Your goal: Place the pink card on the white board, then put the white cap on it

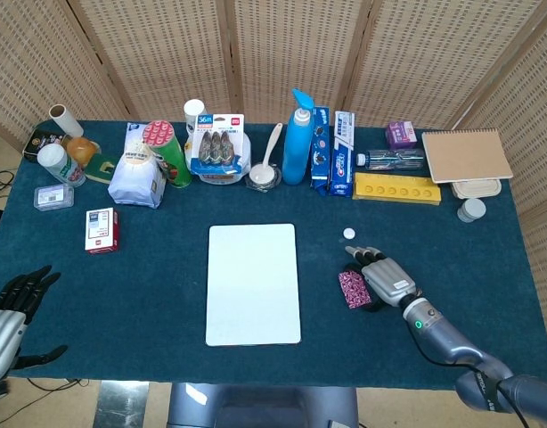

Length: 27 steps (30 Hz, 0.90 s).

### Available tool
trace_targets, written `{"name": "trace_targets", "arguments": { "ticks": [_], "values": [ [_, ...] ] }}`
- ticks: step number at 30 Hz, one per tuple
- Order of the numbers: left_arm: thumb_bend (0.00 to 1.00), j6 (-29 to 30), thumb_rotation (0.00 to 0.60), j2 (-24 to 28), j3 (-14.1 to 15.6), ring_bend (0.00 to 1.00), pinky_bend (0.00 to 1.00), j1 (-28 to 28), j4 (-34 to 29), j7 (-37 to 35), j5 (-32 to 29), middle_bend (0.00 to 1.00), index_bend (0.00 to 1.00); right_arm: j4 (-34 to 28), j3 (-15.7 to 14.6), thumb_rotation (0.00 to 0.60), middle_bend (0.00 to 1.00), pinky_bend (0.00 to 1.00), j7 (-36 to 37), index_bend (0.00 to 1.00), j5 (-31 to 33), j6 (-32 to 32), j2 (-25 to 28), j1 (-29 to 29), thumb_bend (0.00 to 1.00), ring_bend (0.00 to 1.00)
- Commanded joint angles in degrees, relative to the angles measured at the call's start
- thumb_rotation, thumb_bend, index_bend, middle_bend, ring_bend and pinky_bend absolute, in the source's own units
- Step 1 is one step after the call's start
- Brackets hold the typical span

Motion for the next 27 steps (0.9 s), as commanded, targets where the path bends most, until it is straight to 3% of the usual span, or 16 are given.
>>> {"name": "trace_targets", "arguments": {
  "ticks": [1, 5, 12, 21, 27],
  "values": [
    [0.06, 0.27, 0.6, 0.26, 0.05, 0.0, 0.0, 0.09, 0.04, -0.56, 0.15, 0.0, 0.0, -2.17, 0.79, 0.6, 0.0, 0.0, -1.82, 0.31, 1.22, -0.02, 0.78, 0.38, 0.25, 0.0],
    [0.05, 0.47, 0.6, 0.5, 0.11, 0.0, 0.0, 0.13, 0.15, -1.19, 0.32, 0.0, 0.0, -4.23, 1.41, 0.6, 0.0, 0.0, -3.75, 0.32, 2.49, -0.22, 1.21, 0.71, 0.25, 0.0],
    [0.06, 0.28, 0.6, 0.94, 0.05, 0.0, 0.0, 0.05, 0.11, -1.92, -0.24, 0.0, 0.0, -10.99, 5.03, 0.6, 0.0, 0.0, -11.62, 0.32, 9.27, -1.81, 0.11, 3.6, 0.26, 0.0],
    [0.06, 0.06, 0.6, 1.78, 0.41, 0.0, 0.0, -0.2, 0.5, -3.84, 0.56, 0.0, 0.0, -18.21, 9.72, 0.6, 0.0, 0.0, -27.72, 0.32, 25.59, -0.61, -5.58, 10.48, 0.26, 0.0],
    [0.06, 0.46, 0.6, 2.31, 0.6, 0.0, 0.0, -0.09, 0.88, -5.26, 1.02, 0.0, 0.0, -18.81, 13.0, 0.6, 0.0, 0.0, -34.77, 0.32, 39.01, 3.45, -10.79, 16.12, 0.26, 0.0]
  ]
}}
